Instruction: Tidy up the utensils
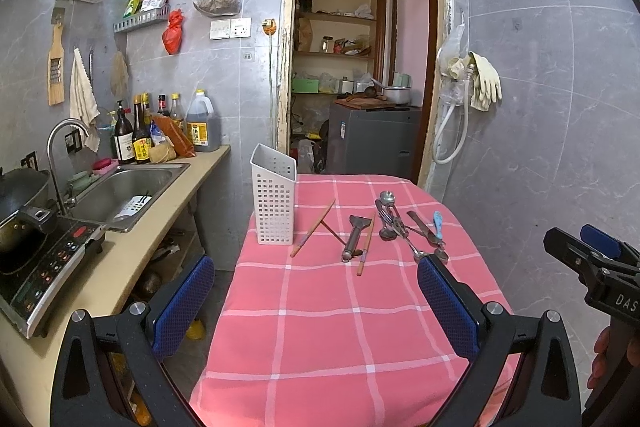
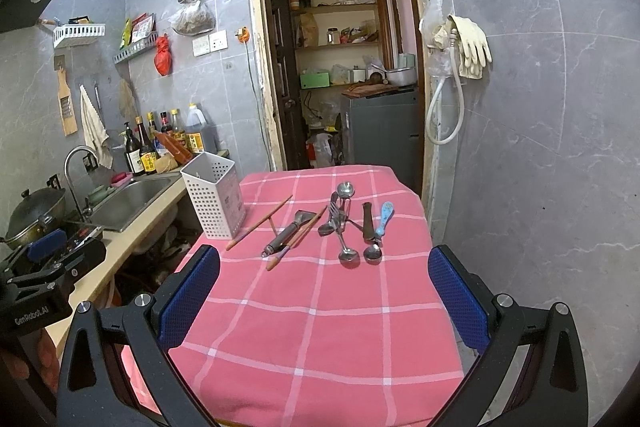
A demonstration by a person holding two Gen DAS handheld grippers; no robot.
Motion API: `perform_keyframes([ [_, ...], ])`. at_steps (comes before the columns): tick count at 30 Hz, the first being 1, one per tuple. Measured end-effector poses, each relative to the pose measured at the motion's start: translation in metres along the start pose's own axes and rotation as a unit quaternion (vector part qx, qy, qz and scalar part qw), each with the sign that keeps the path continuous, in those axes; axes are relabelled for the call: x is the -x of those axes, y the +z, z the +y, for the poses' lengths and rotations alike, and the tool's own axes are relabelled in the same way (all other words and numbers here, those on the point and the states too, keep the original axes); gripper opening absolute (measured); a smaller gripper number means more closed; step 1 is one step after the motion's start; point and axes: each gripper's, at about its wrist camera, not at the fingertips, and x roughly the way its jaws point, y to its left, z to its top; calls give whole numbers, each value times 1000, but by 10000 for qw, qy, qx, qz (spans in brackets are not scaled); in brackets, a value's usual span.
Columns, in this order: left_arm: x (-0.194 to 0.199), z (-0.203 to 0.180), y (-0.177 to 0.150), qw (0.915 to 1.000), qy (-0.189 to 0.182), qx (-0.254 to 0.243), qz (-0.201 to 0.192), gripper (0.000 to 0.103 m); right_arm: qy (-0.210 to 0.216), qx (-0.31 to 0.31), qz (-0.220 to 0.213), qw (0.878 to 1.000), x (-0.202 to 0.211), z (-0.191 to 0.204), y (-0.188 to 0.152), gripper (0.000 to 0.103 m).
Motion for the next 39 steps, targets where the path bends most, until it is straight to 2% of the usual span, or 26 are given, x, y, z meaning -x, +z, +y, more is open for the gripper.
perform_keyframes([
  [2, -1, 2, 0, 10000, -4, -13, 9, 102, 2, -16, -1, 10000, -12, 17, -5, 102],
  [12, -27, 12, 18, 9999, -63, 47, 132, 102, -84, -118, 53, 9999, -29, 19, 9, 102],
  [19, -55, 17, 34, 9997, -164, 1, 161, 102, -212, -302, 59, 9993, -56, 16, 27, 102],
  [29, -108, 21, 62, 9979, -623, -168, 82, 102, -675, -335, -187, 9970, -95, 20, 55, 102],
  [39, -152, 7, 86, 9947, -946, -408, 19, 102, -915, -229, -203, 9953, -124, 11, 83, 102],
])
